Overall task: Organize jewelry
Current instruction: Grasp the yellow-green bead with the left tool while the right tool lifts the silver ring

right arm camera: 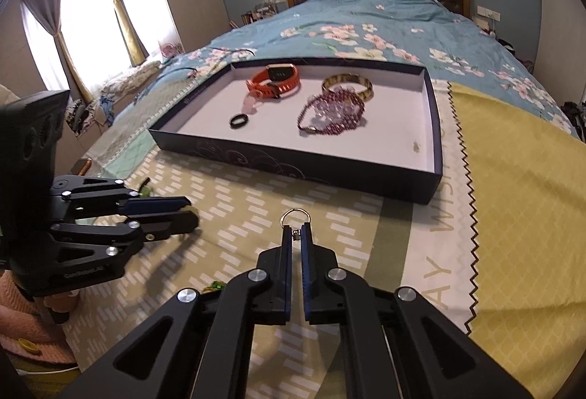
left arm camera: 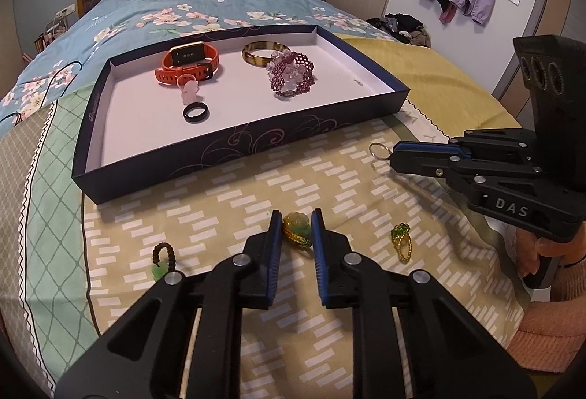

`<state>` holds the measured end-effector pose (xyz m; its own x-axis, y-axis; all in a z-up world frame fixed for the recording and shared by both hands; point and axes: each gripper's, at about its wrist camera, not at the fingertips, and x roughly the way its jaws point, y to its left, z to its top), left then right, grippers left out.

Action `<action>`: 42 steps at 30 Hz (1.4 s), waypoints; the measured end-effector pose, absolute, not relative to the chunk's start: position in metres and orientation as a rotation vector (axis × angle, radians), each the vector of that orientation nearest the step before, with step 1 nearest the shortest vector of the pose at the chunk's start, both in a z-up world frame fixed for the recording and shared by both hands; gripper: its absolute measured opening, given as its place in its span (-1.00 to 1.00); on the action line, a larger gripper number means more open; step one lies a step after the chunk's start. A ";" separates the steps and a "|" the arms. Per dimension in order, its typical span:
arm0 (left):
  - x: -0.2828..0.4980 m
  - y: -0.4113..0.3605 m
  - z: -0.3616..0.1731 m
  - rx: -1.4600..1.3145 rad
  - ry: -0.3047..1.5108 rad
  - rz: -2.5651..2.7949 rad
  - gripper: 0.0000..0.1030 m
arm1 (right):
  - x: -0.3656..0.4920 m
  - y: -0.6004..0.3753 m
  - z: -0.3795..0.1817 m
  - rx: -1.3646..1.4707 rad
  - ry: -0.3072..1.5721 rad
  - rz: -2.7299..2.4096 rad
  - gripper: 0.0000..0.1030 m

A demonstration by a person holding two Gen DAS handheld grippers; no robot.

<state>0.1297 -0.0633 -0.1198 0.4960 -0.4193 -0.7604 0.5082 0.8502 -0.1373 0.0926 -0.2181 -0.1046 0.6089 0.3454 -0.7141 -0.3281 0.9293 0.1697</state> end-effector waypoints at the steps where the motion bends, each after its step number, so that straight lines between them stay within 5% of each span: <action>1: 0.130 -0.063 -0.119 0.110 0.885 -0.561 -0.68 | 0.091 -0.218 -0.103 0.022 0.818 0.394 -0.94; 42: 0.125 -0.034 -0.041 0.041 0.629 -0.466 -0.68 | 0.103 -0.223 -0.052 0.093 0.578 0.419 -0.94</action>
<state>0.1250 -0.0342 -0.0407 0.7088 -0.4077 -0.5756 0.4320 0.8960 -0.1026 0.1033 -0.2230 -0.0519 0.7560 0.4097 -0.5106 -0.3579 0.9117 0.2016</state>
